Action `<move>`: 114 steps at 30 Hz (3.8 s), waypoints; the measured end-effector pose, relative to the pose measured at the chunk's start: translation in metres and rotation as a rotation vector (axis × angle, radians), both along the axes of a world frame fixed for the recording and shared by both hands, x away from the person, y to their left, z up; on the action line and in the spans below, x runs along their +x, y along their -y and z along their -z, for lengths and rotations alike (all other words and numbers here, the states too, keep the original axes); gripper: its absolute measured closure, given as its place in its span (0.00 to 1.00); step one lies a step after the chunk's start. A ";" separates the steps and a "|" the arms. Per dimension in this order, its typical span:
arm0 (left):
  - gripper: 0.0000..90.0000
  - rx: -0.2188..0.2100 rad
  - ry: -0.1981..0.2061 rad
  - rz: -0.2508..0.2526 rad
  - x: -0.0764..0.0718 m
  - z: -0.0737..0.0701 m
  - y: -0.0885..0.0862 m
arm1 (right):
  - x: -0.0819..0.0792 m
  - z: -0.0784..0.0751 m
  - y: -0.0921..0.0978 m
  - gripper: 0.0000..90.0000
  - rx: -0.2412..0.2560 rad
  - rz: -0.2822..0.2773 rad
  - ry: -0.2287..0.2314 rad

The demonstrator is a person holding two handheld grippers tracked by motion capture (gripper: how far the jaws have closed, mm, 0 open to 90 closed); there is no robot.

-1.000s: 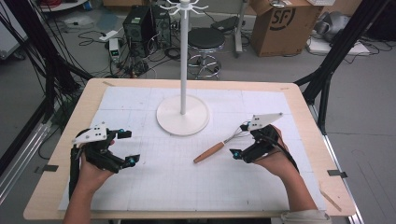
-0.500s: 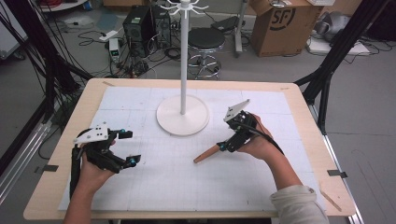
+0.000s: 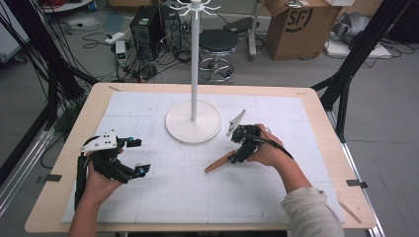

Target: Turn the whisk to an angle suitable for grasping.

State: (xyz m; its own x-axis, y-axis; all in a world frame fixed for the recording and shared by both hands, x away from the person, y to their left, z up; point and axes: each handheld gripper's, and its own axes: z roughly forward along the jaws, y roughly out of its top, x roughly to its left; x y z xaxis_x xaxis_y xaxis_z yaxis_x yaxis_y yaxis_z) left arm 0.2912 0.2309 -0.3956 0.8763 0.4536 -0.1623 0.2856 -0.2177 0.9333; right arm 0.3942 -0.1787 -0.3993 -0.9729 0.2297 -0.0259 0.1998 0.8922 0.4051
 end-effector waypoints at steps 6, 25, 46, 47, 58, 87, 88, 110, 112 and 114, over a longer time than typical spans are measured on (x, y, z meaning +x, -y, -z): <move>0.02 0.004 -0.007 -0.002 0.000 0.001 0.002 | 0.003 -0.001 -0.009 0.38 -0.116 -0.065 -0.011; 0.02 0.028 -0.008 0.006 0.001 0.003 0.002 | 0.010 0.013 -0.026 0.58 -0.268 -0.131 -0.079; 0.02 0.028 -0.010 0.011 0.000 0.002 0.005 | -0.002 0.011 -0.014 0.68 -0.201 -0.050 -0.125; 0.02 0.028 -0.010 0.012 0.000 0.002 0.006 | -0.002 0.010 -0.013 0.68 -0.195 -0.046 -0.123; 0.02 0.030 -0.006 0.012 0.000 0.002 0.005 | -0.010 0.014 -0.017 0.73 -0.223 -0.084 -0.074; 0.02 0.021 -0.006 0.016 0.000 0.001 0.006 | -0.015 -0.043 0.030 0.79 0.318 0.047 -0.034; 0.02 0.021 -0.006 0.015 0.000 0.001 0.006 | -0.015 -0.045 0.032 0.79 0.344 0.049 -0.036; 0.02 0.009 0.006 0.012 -0.001 -0.002 0.004 | -0.019 -0.077 0.053 0.79 0.581 0.063 0.025; 0.02 0.011 0.008 0.013 -0.001 -0.002 0.004 | -0.019 -0.080 0.052 0.79 0.584 0.062 0.031; 0.02 0.011 0.008 0.012 -0.001 -0.003 0.004 | -0.020 -0.086 0.051 0.79 0.597 0.062 0.035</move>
State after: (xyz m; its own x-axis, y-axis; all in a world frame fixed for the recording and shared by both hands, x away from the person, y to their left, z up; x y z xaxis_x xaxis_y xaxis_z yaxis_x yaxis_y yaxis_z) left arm 0.2898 0.2264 -0.3930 0.8829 0.4447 -0.1509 0.2758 -0.2309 0.9331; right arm 0.3746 -0.2299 -0.3138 -0.9581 0.2710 0.0934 0.2220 0.4957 0.8397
